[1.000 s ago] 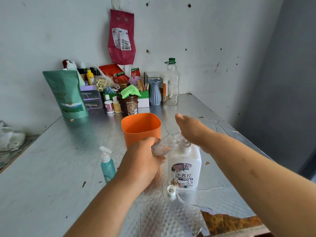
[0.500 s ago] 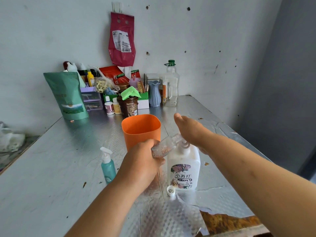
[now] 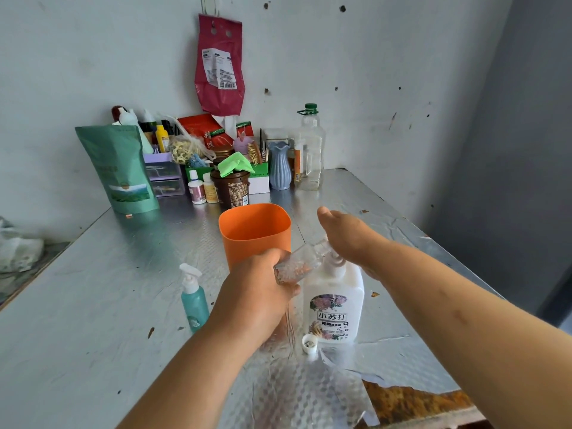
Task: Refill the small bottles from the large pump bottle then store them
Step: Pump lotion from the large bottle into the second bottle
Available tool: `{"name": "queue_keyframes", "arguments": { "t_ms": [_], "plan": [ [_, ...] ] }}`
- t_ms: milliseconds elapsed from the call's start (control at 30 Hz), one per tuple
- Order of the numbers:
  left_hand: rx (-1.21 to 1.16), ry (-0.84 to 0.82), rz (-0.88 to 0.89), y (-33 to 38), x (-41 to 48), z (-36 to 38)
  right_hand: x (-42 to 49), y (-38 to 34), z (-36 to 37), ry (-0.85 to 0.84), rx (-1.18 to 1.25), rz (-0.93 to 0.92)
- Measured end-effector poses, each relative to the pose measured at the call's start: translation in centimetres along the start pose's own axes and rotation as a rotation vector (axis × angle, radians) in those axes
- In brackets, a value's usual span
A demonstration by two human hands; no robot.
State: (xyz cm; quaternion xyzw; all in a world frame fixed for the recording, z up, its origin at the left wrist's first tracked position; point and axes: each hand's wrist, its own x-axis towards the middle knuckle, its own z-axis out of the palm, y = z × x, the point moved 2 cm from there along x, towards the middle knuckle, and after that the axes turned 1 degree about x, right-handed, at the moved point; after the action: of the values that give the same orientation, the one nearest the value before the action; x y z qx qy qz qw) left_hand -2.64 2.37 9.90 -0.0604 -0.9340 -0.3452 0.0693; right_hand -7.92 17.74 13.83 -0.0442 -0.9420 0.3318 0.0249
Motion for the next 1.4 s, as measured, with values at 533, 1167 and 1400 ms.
{"name": "queue_keyframes", "arguments": {
  "t_ms": [533, 1167, 1400],
  "plan": [
    [0.013, -0.002, 0.012, 0.1, 0.1, -0.1, -0.1, -0.6, -0.7, -0.044, -0.071, -0.057],
    [0.011, -0.018, -0.014, -0.3, -0.1, 0.7, -0.5, 0.2, 0.5, 0.004, -0.077, -0.029],
    [-0.004, -0.003, 0.012, 0.2, 0.0, -0.2, -0.5, -0.8, -0.8, 0.007, -0.121, -0.073]
  ]
}}
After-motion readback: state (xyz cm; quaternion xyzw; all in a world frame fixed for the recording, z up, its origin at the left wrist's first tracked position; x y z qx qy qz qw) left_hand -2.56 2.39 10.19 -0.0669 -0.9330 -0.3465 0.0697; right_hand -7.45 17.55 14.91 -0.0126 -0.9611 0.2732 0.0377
